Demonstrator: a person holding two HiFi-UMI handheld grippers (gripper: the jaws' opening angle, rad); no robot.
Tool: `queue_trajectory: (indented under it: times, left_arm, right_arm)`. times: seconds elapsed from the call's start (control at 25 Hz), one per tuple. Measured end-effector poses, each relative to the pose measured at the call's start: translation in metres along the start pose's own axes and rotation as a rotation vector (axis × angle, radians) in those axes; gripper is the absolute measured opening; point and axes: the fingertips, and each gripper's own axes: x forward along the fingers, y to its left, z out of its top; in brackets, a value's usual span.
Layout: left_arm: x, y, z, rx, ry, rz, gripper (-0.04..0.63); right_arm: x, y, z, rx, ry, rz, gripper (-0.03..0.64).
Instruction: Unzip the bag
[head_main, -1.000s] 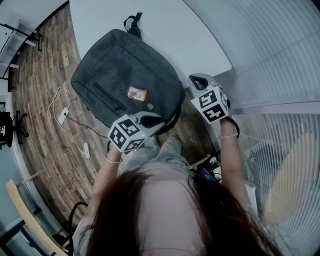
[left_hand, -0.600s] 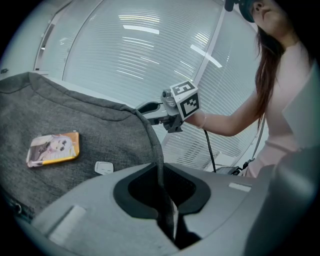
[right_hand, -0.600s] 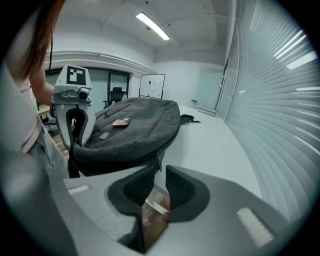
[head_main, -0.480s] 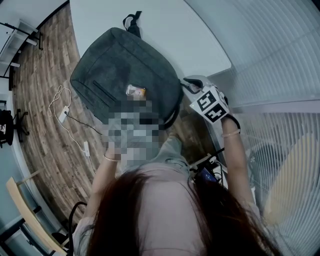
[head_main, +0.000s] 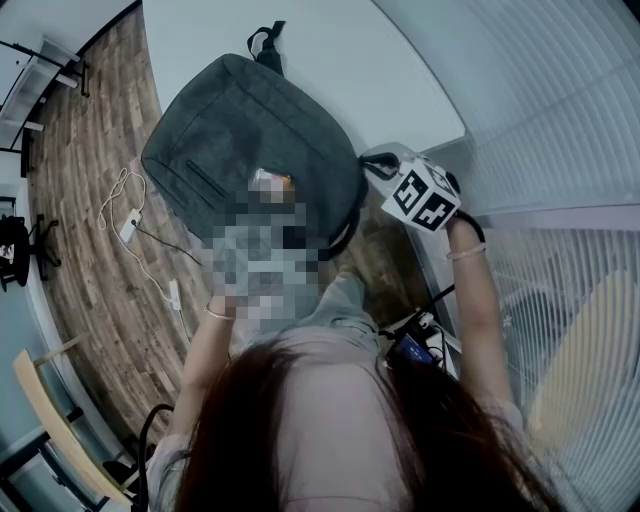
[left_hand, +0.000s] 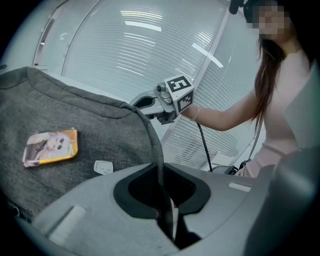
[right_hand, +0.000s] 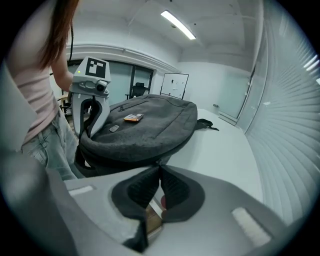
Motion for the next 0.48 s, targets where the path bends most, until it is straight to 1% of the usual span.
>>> queue_trajectory:
  times: [0.16, 0.48]
  left_arm:
    - [0.000, 0.000, 0.001, -0.003, 0.005, -0.004, 0.046]
    - [-0.001, -0.002, 0.002, -0.004, 0.011, -0.019, 0.041]
  right_arm:
    - [-0.001, -0.003, 0.002, 0.022, -0.033, -0.015, 0.012]
    - [-0.001, -0.012, 0.004, -0.022, -0.047, -0.160, 0.012]
